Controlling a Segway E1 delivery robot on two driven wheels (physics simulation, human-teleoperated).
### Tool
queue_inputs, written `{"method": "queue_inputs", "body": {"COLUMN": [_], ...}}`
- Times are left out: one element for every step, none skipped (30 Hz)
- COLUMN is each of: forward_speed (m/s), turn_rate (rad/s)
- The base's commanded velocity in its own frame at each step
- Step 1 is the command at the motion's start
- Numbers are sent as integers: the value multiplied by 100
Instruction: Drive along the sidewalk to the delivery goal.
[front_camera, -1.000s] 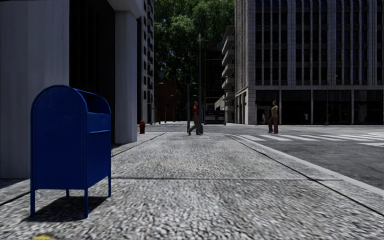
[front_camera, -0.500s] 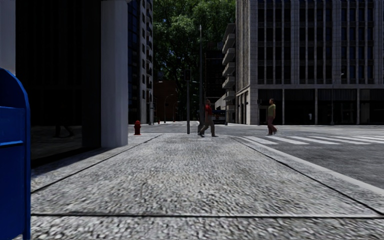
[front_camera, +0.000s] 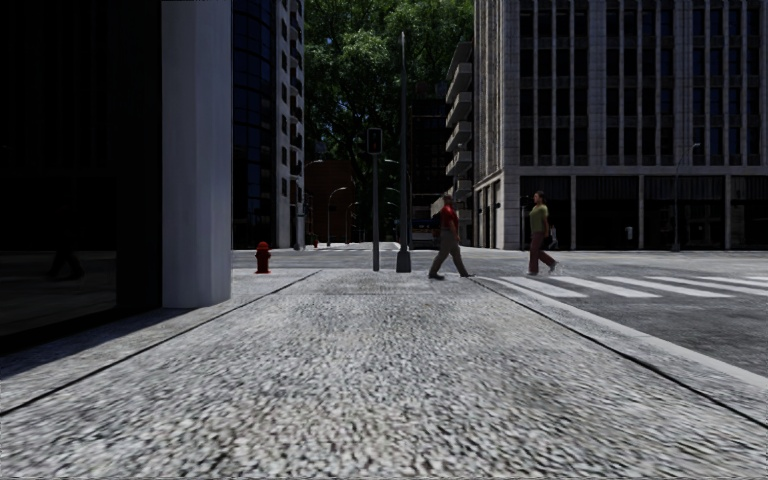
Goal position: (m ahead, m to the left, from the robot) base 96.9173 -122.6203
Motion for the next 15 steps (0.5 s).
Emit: {"method": "queue_inputs", "body": {"forward_speed": [200,200,200,200,200,200,200,200,200,200,200,200,200,200,200], "turn_rate": [0,0,0,0,0,0,0,0,0,0,0,0,0,0,0]}}
